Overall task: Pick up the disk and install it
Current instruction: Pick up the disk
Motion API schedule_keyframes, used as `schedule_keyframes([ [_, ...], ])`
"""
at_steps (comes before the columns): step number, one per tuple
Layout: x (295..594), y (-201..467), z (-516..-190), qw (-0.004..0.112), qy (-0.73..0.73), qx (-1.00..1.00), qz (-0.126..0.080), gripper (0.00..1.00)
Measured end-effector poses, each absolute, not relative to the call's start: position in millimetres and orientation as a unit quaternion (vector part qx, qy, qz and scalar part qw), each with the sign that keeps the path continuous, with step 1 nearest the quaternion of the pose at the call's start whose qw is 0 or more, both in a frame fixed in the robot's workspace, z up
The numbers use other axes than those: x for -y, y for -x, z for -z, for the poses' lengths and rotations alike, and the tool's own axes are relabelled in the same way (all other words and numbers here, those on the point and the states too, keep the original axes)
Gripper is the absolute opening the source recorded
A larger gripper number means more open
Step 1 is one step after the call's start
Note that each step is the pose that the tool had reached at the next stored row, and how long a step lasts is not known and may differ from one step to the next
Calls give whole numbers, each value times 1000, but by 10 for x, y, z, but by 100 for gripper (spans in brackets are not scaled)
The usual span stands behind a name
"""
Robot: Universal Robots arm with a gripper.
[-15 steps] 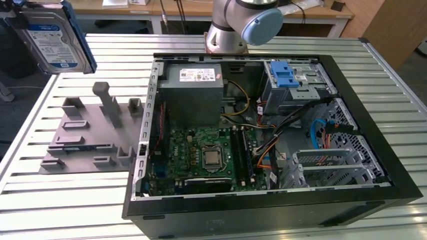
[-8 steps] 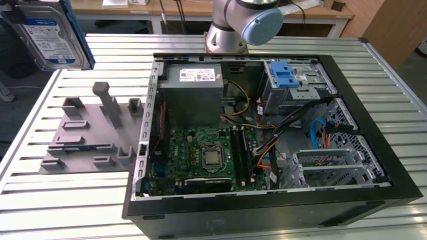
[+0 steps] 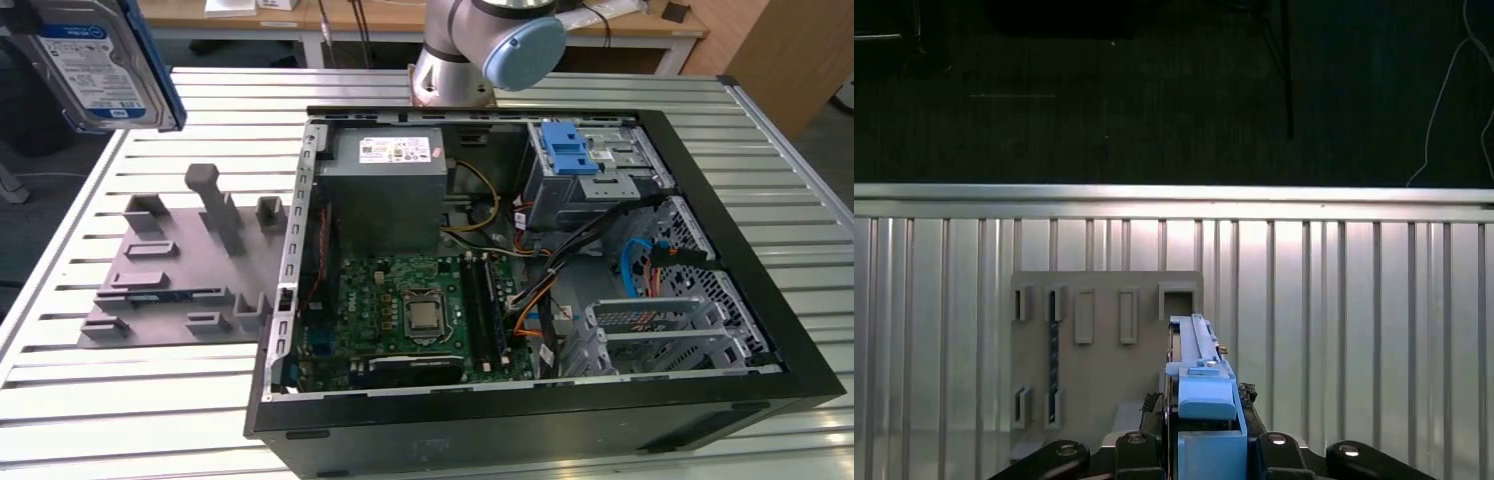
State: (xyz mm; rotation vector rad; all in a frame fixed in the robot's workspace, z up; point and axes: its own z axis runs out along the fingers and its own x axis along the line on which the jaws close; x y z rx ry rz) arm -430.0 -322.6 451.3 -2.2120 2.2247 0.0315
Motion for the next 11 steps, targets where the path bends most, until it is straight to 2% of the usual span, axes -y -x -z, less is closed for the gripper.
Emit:
schedule_keyframes([
  [11,3226,4300,-4721,2,705,-709,-10,37],
])
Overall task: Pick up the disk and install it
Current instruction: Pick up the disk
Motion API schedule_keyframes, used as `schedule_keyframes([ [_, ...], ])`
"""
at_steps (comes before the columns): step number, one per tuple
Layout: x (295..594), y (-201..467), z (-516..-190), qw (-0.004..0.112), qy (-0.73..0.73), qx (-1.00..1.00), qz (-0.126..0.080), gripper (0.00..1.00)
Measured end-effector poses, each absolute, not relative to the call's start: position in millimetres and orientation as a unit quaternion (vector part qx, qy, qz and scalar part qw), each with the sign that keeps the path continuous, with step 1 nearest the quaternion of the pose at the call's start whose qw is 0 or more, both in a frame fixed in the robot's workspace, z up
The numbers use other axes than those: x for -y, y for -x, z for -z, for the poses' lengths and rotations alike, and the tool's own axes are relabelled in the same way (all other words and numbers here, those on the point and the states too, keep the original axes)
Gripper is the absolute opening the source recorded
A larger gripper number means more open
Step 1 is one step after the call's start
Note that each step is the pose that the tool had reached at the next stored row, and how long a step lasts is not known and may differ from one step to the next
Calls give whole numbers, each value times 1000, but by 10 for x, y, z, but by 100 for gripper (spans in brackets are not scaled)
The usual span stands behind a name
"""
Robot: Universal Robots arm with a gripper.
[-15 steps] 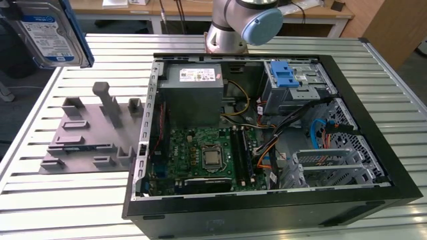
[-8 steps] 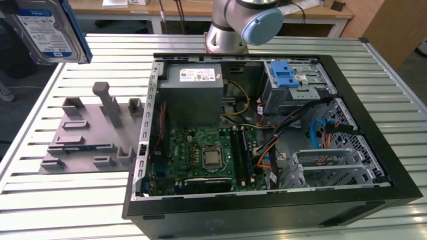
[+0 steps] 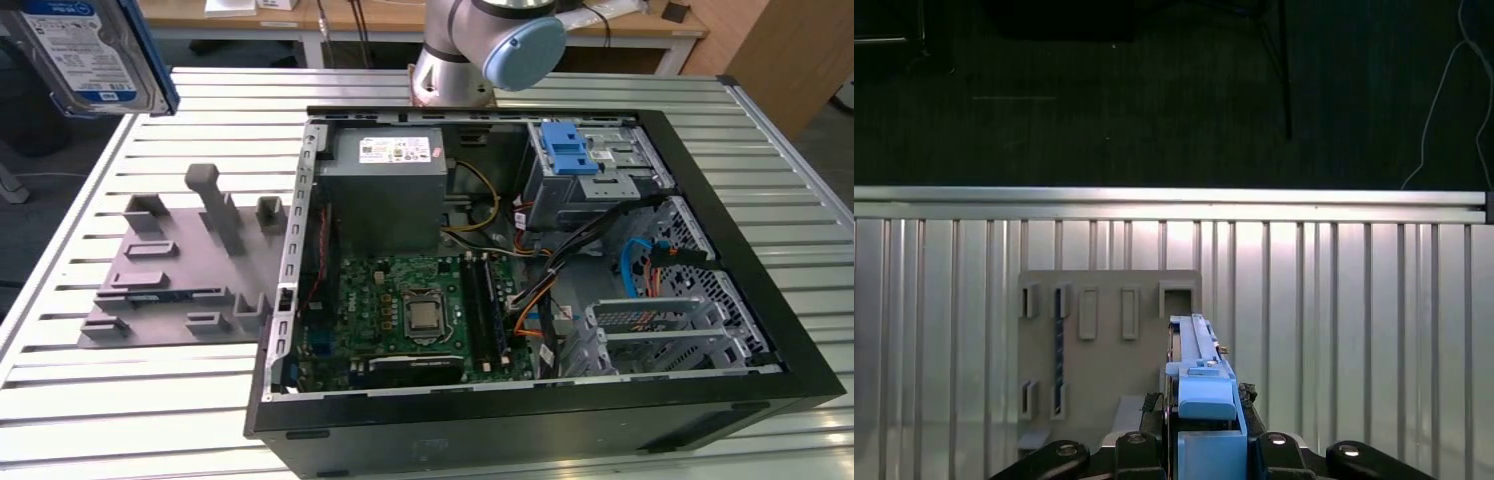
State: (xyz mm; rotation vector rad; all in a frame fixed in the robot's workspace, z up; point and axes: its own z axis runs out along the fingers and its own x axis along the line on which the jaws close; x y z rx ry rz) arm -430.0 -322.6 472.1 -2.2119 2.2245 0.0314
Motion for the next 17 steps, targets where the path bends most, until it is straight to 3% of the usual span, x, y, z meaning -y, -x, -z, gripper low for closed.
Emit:
schedule_keyframes([
  [17,3325,4300,-4805,2,705,-709,-10,37],
])
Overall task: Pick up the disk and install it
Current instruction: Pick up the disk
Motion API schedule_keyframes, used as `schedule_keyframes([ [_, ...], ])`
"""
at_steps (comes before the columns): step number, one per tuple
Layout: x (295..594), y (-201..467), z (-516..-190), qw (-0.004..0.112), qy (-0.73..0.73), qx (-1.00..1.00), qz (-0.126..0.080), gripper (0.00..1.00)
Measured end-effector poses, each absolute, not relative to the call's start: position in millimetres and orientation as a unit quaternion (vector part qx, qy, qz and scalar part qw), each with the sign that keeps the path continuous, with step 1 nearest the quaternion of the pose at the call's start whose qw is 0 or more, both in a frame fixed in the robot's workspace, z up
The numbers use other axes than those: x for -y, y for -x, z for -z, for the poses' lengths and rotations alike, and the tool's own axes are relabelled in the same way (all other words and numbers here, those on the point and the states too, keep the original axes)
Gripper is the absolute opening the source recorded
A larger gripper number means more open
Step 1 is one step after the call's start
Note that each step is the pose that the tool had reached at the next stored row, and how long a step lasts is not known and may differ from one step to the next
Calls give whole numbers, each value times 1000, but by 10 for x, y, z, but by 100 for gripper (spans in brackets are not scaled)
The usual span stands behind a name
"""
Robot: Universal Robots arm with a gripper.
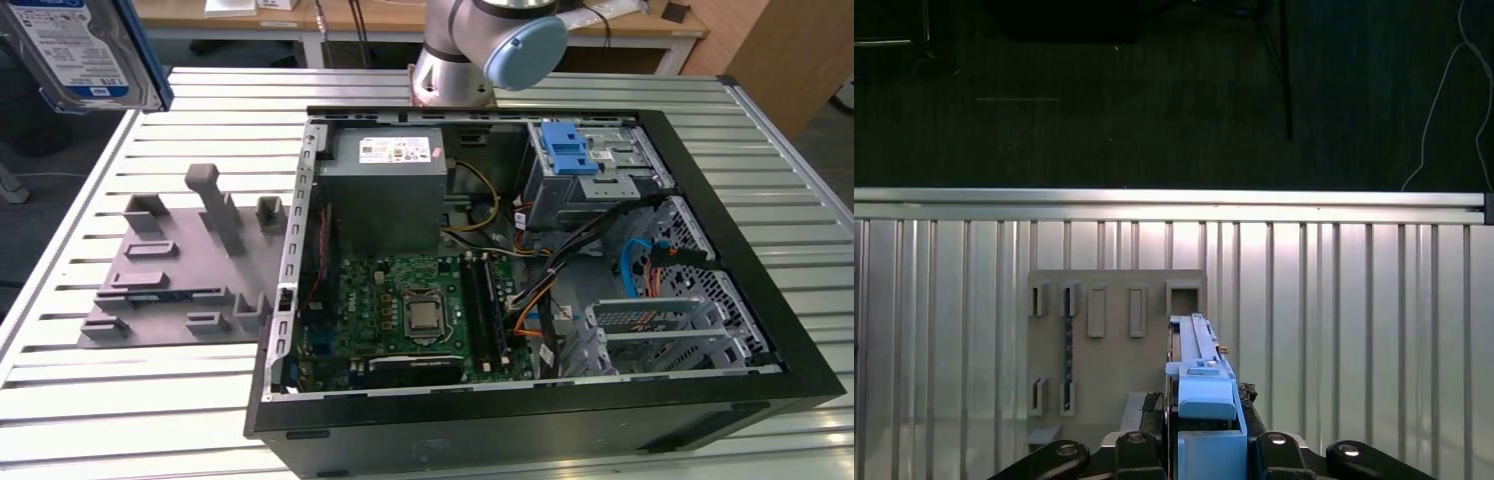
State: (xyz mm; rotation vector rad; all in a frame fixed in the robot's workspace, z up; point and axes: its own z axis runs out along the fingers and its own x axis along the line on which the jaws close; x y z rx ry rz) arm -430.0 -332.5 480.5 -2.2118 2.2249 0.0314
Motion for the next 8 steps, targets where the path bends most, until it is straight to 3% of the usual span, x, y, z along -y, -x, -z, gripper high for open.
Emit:
schedule_keyframes([
  [8,3477,4274,-4805,2,705,-709,-10,37],
])
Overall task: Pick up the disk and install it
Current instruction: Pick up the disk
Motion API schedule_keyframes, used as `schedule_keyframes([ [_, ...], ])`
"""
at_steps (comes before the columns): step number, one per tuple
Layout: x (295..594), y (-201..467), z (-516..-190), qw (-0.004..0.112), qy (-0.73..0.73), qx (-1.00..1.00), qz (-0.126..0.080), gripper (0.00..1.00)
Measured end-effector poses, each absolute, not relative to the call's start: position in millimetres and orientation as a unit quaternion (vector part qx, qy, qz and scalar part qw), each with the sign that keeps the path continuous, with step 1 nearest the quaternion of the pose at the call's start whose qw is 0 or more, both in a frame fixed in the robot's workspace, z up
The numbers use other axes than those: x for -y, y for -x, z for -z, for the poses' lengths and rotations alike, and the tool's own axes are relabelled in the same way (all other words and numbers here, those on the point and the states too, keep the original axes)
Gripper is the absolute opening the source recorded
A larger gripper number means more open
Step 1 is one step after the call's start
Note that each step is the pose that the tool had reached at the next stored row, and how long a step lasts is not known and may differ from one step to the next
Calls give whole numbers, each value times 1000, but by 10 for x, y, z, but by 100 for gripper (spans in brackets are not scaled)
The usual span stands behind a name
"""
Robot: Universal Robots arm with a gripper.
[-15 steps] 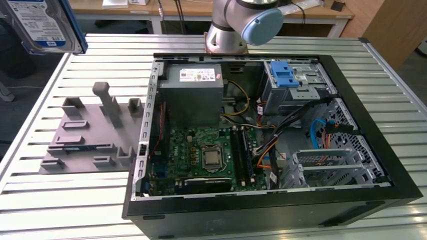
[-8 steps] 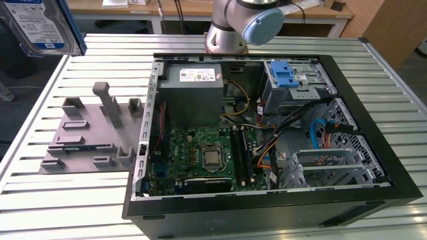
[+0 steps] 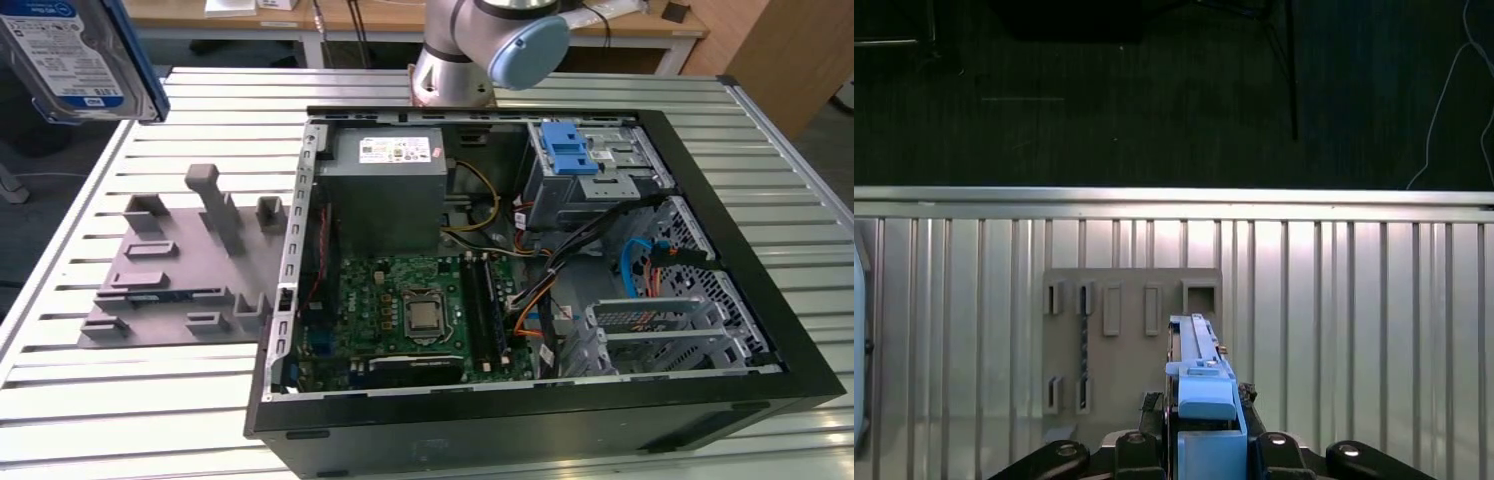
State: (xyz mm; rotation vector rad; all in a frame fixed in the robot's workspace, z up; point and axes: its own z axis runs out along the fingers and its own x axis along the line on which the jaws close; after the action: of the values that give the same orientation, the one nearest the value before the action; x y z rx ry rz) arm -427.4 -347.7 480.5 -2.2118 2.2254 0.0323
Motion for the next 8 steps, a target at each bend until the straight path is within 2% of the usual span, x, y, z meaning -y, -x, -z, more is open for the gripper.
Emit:
schedule_keyframes([
  [8,3523,4177,-4805,1,705,-709,-11,37],
])
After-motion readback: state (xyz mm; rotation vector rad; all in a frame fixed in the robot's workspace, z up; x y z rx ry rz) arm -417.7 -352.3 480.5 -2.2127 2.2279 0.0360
